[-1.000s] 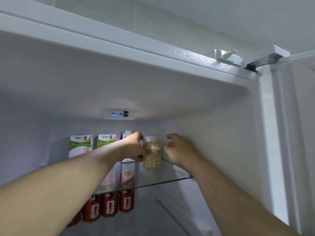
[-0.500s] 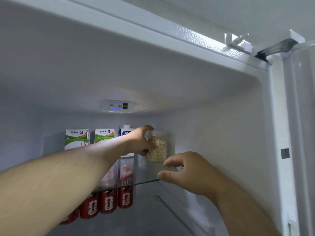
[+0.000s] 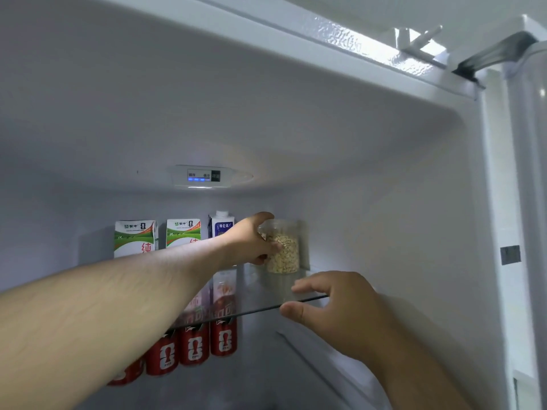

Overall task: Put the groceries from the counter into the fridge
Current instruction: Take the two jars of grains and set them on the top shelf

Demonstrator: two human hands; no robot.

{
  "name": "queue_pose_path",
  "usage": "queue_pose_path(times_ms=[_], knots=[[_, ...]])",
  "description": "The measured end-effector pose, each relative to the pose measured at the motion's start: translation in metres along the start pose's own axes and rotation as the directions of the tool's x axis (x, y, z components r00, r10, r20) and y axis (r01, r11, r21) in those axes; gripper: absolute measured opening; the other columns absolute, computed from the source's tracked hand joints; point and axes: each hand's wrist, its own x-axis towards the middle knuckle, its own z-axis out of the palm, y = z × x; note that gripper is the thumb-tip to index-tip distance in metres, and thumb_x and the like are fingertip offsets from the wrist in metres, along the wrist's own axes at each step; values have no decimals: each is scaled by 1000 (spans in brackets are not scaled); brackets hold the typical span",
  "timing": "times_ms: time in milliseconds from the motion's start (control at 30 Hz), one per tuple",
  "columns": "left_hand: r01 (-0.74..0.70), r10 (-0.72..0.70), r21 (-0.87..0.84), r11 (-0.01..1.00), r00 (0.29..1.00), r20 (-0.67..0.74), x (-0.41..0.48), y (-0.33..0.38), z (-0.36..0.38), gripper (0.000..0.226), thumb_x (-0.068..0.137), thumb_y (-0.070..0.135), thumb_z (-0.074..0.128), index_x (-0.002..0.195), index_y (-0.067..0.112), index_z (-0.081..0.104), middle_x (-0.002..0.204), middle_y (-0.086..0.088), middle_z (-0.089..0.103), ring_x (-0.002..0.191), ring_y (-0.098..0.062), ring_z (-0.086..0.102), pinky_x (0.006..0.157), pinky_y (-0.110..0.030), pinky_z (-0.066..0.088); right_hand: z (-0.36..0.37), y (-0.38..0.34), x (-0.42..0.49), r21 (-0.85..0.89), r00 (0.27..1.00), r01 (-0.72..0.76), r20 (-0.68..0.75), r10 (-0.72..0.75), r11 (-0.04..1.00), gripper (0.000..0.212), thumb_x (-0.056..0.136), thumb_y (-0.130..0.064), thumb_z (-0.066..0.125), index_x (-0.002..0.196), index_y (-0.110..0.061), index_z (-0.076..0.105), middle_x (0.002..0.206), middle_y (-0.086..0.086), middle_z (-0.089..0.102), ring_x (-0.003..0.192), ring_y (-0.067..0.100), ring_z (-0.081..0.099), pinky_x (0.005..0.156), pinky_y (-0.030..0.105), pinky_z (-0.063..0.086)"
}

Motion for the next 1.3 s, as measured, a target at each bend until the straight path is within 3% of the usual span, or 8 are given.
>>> queue_pose_path(times_ms=[300, 500, 767, 867, 1067, 1133, 1200, 1300], knots=[[7, -7, -26, 1000, 1000, -6, 4, 1, 6, 71, 83, 14, 78, 142, 27, 41, 81, -12, 64, 62, -19, 60, 76, -41, 61, -1, 1, 0, 0, 999, 35, 15, -35, 999, 49, 73, -64, 73, 112, -35, 71, 109, -24, 66, 103, -10, 55, 78, 4, 36], [16, -17, -30, 999, 1000, -10, 9, 0, 9, 74, 82, 14, 78, 144, 27, 40, 73, -8, 60, 55, -16, 57, 62, -30, 55, -1, 2, 0, -13, 998, 61, 16, -61, 998, 51, 76, -64, 70, 117, -34, 70, 117, -22, 66, 106, -9, 55, 80, 6, 36], [9, -10, -23, 1000, 1000, -6, 6, 0, 10, 83, 82, 16, 79, 149, 27, 33, 77, -11, 65, 62, -19, 61, 78, -44, 61, 0, 4, 1, -22, 997, 81, 5, -81, 996, 51, 76, -64, 70, 117, -33, 69, 118, -20, 66, 98, -10, 52, 74, 3, 34], [43, -43, -6, 999, 999, -4, 4, 5, 8, 91, 82, 20, 80, 151, 27, 22, 96, -17, 68, 76, -27, 69, 79, -48, 60, 0, 4, 1, -9, 998, 69, -4, -69, 998, 49, 76, -62, 71, 115, -33, 70, 116, -20, 67, 101, -8, 54, 77, 5, 36], [180, -185, 79, 981, 981, 60, -10, 15, -6, 81, 84, 24, 77, 149, 13, 30, 107, -12, 65, 92, -24, 70, 80, -36, 61, 0, 5, 4, -9, 998, 58, 7, -58, 998, 48, 73, -61, 75, 111, -32, 72, 107, -21, 67, 96, -10, 55, 75, 2, 36], [199, -209, 111, 974, 974, 87, -16, 19, -17, 59, 87, 25, 74, 137, 10, 46, 107, -13, 64, 95, -26, 68, 82, -38, 60, -1, 4, 5, -4, 998, 55, 15, -55, 998, 48, 73, -60, 75, 111, -31, 72, 108, -21, 67, 98, -9, 56, 76, 3, 37], [203, -220, 127, 971, 966, 135, -23, 22, -31, 34, 89, 23, 71, 116, 5, 60, 101, -13, 64, 86, -24, 66, 85, -40, 59, -2, 3, 5, 6, 999, 42, 27, -42, 999, 49, 73, -59, 76, 111, -30, 72, 111, -19, 67, 103, -6, 58, 84, 10, 43], [225, -249, 151, 963, 954, 165, -34, 24, -42, 25, 88, 21, 71, 105, 4, 65, 88, -11, 61, 76, -23, 62, 73, -35, 58, -3, 1, 5, 27, 1000, 11, 29, -12, 1000, 49, 71, -59, 79, 109, -29, 73, 114, -15, 69, 107, -1, 60, 92, 20, 48]])
